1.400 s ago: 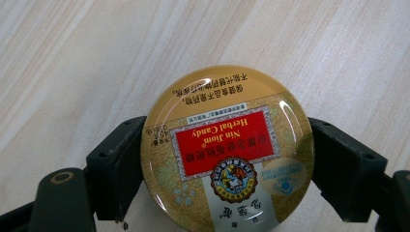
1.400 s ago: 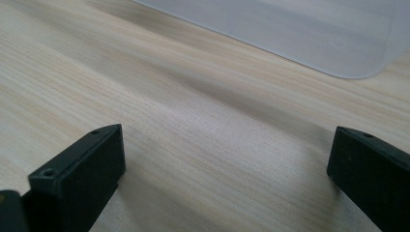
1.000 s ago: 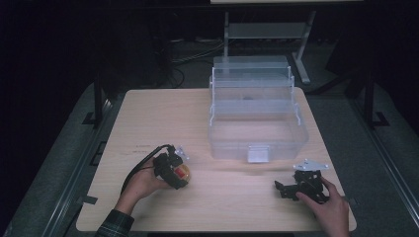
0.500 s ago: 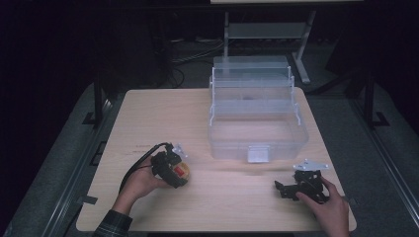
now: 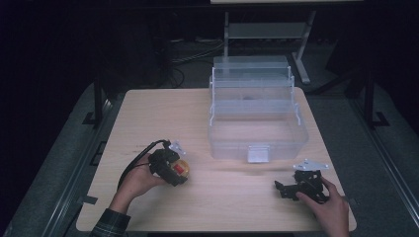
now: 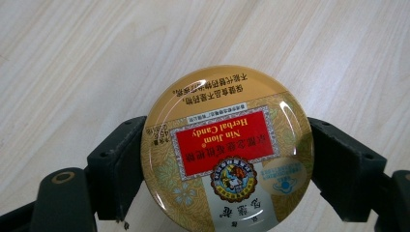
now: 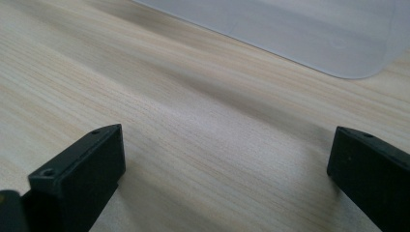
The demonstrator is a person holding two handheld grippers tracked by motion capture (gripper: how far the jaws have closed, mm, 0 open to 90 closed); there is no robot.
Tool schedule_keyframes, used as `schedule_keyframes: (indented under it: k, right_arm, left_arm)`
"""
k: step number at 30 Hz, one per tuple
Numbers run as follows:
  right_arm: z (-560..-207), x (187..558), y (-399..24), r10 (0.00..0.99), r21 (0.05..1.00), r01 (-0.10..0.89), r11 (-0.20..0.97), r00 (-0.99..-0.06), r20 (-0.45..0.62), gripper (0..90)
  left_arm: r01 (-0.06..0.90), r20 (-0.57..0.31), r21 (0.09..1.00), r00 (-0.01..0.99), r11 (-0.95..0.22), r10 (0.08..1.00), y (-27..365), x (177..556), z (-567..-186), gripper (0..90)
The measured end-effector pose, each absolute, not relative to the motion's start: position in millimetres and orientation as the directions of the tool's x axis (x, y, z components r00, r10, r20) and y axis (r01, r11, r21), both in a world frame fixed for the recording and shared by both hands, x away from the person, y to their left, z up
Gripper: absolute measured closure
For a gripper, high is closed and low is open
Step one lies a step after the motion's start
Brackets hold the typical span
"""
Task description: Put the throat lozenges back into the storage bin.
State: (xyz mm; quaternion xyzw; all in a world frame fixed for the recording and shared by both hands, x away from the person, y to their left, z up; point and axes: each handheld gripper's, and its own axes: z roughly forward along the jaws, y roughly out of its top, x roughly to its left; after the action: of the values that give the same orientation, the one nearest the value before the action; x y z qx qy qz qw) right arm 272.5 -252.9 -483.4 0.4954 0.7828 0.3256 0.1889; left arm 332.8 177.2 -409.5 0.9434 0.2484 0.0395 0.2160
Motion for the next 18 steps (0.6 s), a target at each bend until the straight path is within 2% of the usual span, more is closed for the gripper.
schedule_keyframes:
  k: [18]
  right_arm:
    - [-483,272,-253,0.898,0.697,0.652,0.299,-0.439,0.026,0.0]
  left_arm:
    - [0.432,-0.043,0.448,0.885,-0.783,0.464,168,336,-394,19.7]
